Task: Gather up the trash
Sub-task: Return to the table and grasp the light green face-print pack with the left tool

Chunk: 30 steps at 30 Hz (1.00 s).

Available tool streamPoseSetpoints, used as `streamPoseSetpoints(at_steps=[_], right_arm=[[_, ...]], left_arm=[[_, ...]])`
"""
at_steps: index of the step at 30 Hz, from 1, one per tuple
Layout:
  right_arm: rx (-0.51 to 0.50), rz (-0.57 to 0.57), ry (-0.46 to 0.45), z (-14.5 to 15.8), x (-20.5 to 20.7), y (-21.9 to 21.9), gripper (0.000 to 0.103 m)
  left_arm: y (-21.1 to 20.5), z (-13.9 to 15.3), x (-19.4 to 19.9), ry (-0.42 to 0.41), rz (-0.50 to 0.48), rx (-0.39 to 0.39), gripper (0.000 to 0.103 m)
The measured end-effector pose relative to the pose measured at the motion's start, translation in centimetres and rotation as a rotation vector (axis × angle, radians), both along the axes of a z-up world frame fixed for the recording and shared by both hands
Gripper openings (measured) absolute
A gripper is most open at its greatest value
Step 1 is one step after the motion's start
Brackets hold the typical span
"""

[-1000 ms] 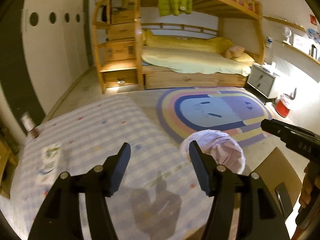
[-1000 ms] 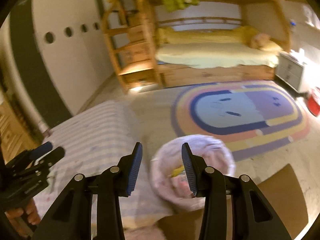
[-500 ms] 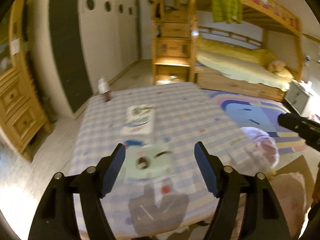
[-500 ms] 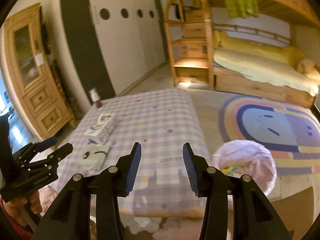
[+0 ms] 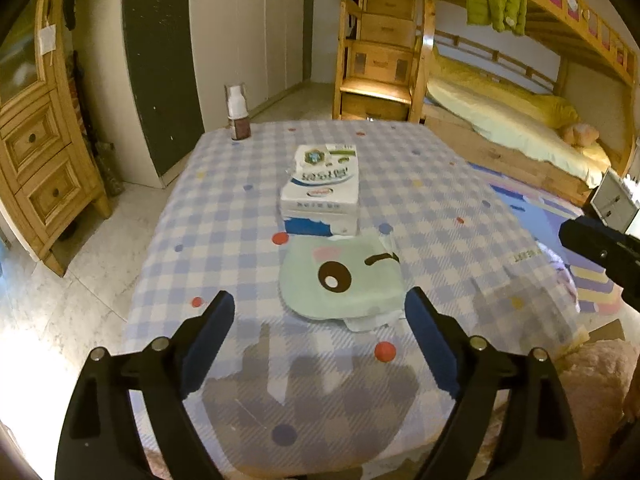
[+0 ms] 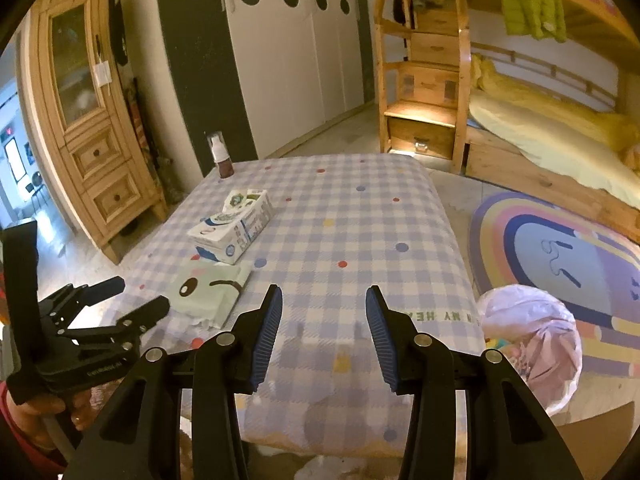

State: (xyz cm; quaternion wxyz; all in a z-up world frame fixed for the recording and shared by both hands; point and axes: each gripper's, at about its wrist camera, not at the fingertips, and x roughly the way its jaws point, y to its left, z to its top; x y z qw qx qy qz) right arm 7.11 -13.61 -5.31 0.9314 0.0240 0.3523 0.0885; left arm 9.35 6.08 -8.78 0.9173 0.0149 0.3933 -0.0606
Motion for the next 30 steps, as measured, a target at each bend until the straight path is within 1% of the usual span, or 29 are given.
streamPoseSetpoints(at_steps=[2,4,8,14,15,17,18,20,22,25,27,30], right_arm=[[-0.001,0.001,0.008,-0.4,0.3,-0.1,0.045],[-0.001,-0.001,0.016,-0.7,0.6,-0.1,0.045],[0.005,-0.009,0.029,-1.2,1.0,-0.8,0.045],[0.016,-0.017,0.044,-1.7,1.3,-1.4,0.045],[0.015,-0.017,0.046,-1.8,1.3,-1.5,0.045],[0.016,-0.019,0.048,-1.8,1.3,-1.7,0.045],[0.018,-0.020,0.049,-1.8,1.3,-1.8,0.045],[0.019,-0.022,0.052,-1.9,1.2,-1.9,0.045],[0.022,-0.023,0.053,-1.9,1.2,-2.1,0.045],[0.024,-0.022,0.050,-1.7,0.9,-2.1,0.045],[0.023,-0.020,0.048,-1.7,0.8,-2.1,0.045],[0.024,-0.016,0.043,-1.5,0.6,-2.0,0.045]], left_arm=[[-0.5,-0.6,0.5,0.010,-0.005,0.012,0.090],[-1.2,-0.9,0.9,0.015,-0.008,0.017,0.092],[-2.2,-1.3,1.9,0.026,-0.018,0.021,0.093],[-3.1,-2.8,3.7,0.083,-0.019,0.040,0.091],[-3.3,-3.0,3.8,0.091,-0.023,0.047,0.089],[-3.7,-3.6,3.9,0.116,-0.035,0.061,0.076],[-3.8,-3.8,3.9,0.121,-0.037,0.066,0.076],[-3.7,-3.6,3.6,0.106,-0.041,0.064,0.065],[-3.7,-3.5,3.3,0.108,-0.051,0.063,0.058],[-2.5,-3.1,2.7,0.121,-0.062,-0.006,0.051],[-1.8,-2.7,2.1,0.121,-0.071,-0.048,0.050],[-0.6,-1.5,0.7,0.096,-0.070,-0.084,0.049]])
